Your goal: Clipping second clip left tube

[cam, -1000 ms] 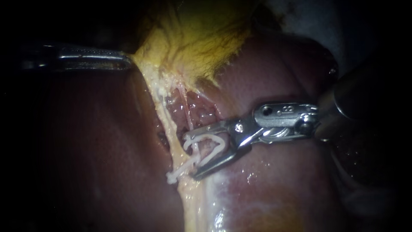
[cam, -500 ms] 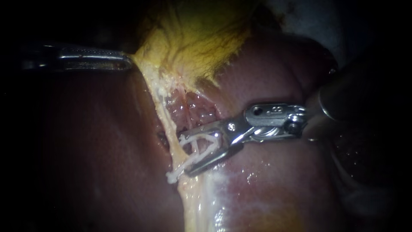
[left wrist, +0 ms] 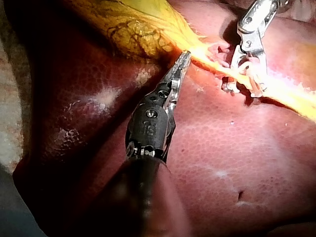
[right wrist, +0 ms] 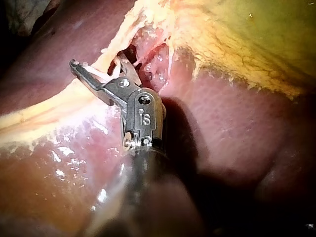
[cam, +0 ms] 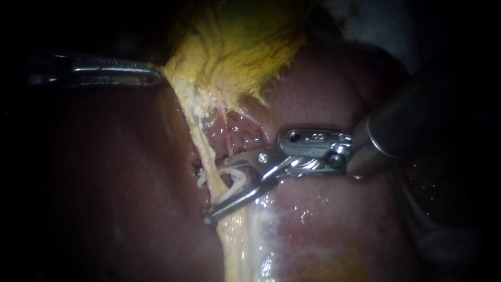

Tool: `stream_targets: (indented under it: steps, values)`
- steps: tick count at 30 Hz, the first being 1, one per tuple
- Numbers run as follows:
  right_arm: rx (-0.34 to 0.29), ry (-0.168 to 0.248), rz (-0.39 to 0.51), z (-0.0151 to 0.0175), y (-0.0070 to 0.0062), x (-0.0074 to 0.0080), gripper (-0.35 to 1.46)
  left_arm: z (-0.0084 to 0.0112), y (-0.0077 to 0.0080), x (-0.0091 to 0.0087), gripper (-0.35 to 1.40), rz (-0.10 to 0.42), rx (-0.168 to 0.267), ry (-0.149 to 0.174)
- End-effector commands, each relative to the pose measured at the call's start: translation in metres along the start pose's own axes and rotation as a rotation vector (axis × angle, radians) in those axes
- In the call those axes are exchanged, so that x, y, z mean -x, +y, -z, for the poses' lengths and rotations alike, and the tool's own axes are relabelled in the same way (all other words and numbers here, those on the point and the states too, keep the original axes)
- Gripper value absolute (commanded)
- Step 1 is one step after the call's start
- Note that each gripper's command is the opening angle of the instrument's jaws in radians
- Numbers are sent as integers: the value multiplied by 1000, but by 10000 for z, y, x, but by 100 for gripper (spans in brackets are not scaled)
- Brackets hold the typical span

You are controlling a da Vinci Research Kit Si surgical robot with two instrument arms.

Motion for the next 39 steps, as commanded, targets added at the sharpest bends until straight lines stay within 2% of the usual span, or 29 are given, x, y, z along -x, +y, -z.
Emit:
stream_targets:
  steps: [1,6,13,18,25,30,34,39]
  values:
    - [-6,9,-8,-1,-4,-1,59,0,0,0,-35,0,0,0]
    - [-56,39,-29,-7,-17,-3,58,0,0,0,-35,0,0,0]
    - [-107,16,-40,-10,-27,-3,52,0,0,0,-35,0,0,0]
    - [-131,2,-52,-10,-27,-3,36,0,0,0,-35,0,0,0]
    - [-99,19,-54,-9,-28,-5,-5,0,0,0,-35,0,0,0]
    - [-87,20,-96,-8,-28,-5,-35,0,0,0,-35,0,0,0]
    - [-72,24,-156,-8,-27,-5,-35,0,0,0,-35,0,1,0]
    - [-72,23,-161,-8,-28,-3,-35,0,0,0,-35,0,1,0]
